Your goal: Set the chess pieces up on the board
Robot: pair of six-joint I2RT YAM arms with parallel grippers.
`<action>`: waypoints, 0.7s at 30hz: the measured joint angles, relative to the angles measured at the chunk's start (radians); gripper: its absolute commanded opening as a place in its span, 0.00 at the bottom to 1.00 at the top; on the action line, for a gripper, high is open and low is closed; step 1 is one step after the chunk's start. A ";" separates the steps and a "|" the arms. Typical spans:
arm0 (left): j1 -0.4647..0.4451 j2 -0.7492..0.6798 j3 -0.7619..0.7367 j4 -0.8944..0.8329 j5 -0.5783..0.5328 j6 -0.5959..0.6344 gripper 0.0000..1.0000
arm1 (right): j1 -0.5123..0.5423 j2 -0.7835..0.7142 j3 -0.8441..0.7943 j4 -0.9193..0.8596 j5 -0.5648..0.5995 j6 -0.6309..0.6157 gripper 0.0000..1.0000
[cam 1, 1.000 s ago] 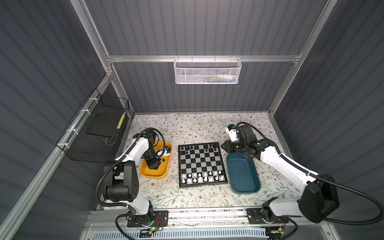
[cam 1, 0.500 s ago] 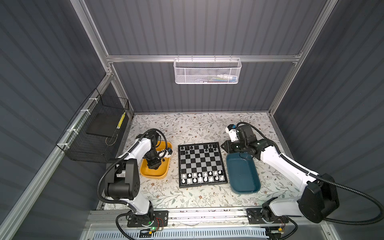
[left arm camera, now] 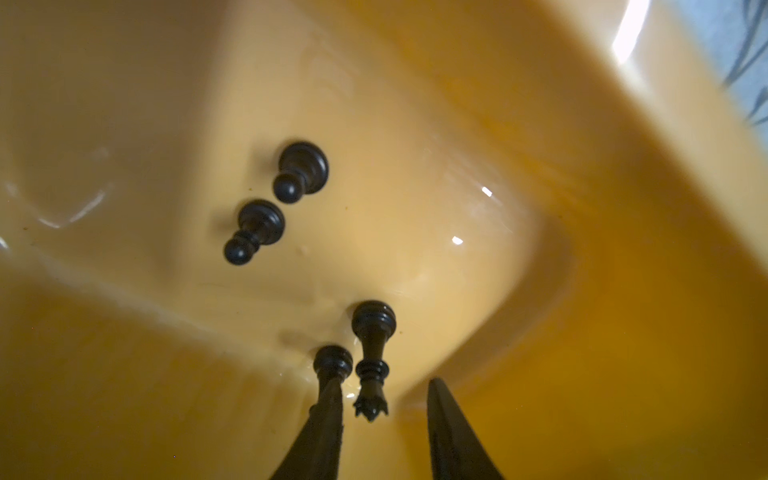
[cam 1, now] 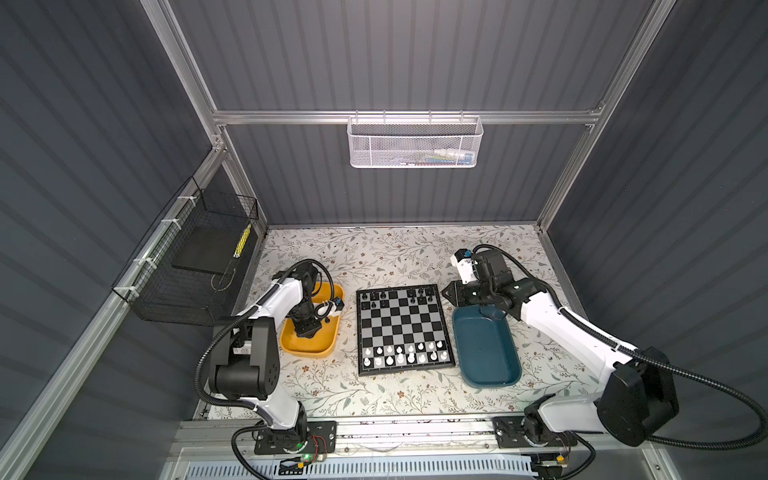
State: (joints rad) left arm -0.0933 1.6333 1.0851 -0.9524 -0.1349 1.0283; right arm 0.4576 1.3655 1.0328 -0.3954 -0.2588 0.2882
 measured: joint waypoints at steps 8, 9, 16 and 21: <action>-0.005 0.000 -0.008 0.007 0.000 0.000 0.38 | 0.000 0.000 -0.006 0.020 -0.003 0.000 0.26; -0.005 0.000 -0.010 0.007 0.000 0.001 0.39 | 0.000 0.000 -0.006 0.023 -0.003 0.000 0.26; -0.005 0.000 -0.001 0.004 0.007 0.001 0.50 | 0.000 0.000 -0.006 0.029 -0.003 0.003 0.26; -0.005 -0.001 0.043 -0.030 0.018 0.011 0.59 | 0.000 0.000 -0.006 0.029 -0.004 0.003 0.26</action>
State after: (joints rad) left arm -0.0978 1.6321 1.1278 -0.9825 -0.1165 1.0397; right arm 0.4576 1.3651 1.0264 -0.3660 -0.2626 0.2909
